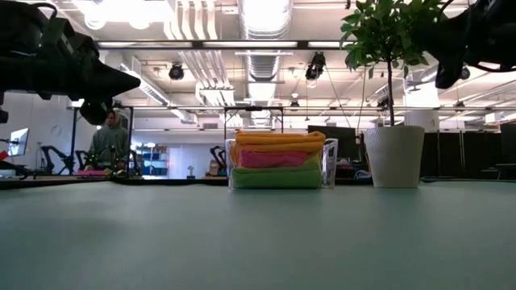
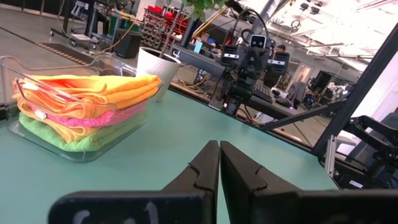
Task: Fold microfiber towels
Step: Return to Home Position
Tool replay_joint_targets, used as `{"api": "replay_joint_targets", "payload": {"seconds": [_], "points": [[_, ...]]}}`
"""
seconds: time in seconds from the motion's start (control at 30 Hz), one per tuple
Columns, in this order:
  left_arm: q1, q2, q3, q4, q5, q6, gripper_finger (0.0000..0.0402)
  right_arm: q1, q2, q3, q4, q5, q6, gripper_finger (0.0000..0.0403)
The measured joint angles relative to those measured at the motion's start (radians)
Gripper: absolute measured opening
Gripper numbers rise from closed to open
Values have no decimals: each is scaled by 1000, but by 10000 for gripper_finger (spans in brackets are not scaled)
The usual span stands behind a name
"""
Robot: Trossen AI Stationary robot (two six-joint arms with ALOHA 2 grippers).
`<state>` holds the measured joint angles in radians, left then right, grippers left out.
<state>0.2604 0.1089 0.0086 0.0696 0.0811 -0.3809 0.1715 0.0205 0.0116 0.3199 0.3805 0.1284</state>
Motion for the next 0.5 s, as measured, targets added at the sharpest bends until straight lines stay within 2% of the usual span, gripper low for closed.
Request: {"api": "replay_joint_targets", "payload": {"seconds": [0.5], "points": [[0, 10, 0, 0, 1, 0, 0, 0, 0, 0, -1, 13, 32, 38]]}}
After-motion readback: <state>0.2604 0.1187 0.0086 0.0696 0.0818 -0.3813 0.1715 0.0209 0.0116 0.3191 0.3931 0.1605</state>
